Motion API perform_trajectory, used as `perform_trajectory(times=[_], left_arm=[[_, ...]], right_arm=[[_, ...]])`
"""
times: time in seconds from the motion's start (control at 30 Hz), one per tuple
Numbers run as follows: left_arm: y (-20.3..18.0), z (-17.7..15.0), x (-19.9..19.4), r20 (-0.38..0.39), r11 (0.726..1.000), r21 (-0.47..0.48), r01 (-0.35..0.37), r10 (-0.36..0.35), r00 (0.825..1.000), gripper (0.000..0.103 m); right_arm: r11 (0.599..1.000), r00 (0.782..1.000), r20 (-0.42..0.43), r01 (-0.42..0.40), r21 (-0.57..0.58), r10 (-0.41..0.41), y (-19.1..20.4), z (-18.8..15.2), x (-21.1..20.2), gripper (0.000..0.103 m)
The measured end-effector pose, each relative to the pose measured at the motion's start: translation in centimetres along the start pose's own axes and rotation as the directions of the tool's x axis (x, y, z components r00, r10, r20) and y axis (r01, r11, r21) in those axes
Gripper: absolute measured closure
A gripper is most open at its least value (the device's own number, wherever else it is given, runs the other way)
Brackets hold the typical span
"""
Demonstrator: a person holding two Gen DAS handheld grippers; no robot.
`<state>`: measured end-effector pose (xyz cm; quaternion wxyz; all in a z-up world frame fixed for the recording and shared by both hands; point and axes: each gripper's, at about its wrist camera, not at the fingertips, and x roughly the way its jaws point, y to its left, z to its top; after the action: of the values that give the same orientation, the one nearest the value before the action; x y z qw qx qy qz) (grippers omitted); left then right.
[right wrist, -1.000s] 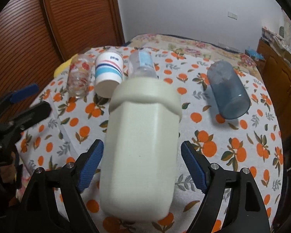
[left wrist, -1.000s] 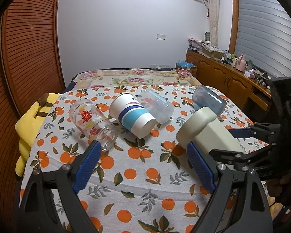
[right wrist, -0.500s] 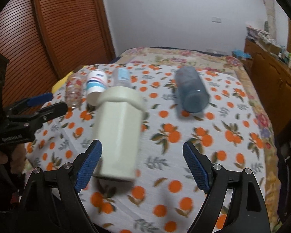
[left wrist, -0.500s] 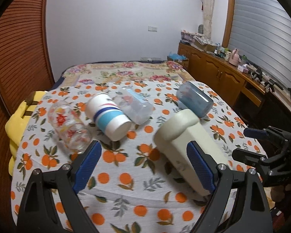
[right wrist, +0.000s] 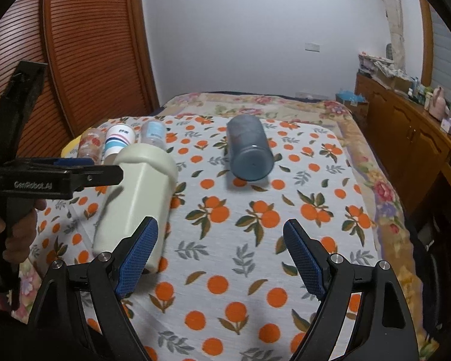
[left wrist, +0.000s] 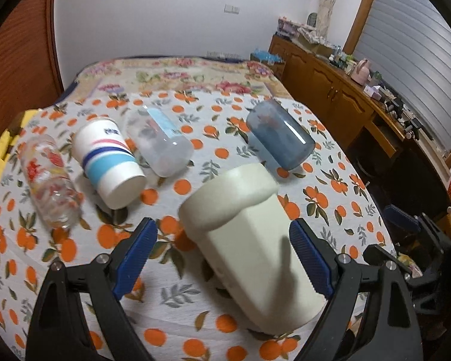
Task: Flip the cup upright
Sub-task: 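Grasp the cream tumbler with the left gripper while the right gripper releases it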
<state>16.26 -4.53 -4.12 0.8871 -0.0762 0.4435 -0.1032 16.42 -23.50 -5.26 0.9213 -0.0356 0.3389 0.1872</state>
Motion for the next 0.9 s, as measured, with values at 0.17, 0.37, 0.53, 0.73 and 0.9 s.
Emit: perform_trajectory(times=[0.17,0.37,0.53,0.73,0.9], left_arm=[[-0.1,0.5,1.4,-0.063,0.998,-0.048,0.027,-0.03,0.998,0.012],[0.1,1.0,2.6,-0.134,0.992,-0.115,0.059,-0.075,0.988,0.01],[0.6,1.2,4.2,-0.189,0.971,-0.206,0.121,-0.161,0.969,0.009],[0.4,1.0,5.6,-0.25,0.957,-0.254,0.14,-0.204,0.946,0.009],[0.4,0.9,6.4,-0.273,0.95,-0.268,0.163,-0.237,0.932,0.012]], right_arm=[[1.0,1.0,0.005,-0.006,0.023,0.006,-0.9,-0.5,-0.1,0.016],[0.999,1.0,0.001,-0.028,0.046,0.028,-1.3,-1.1,0.2,0.016],[0.999,1.0,0.01,-0.025,0.047,0.025,-1.5,-1.1,-0.3,0.016],[0.998,1.0,0.007,-0.016,0.058,0.016,-2.0,-1.1,-0.3,0.016],[0.998,1.0,0.002,-0.015,0.061,0.015,-2.1,-1.1,-0.1,0.016]])
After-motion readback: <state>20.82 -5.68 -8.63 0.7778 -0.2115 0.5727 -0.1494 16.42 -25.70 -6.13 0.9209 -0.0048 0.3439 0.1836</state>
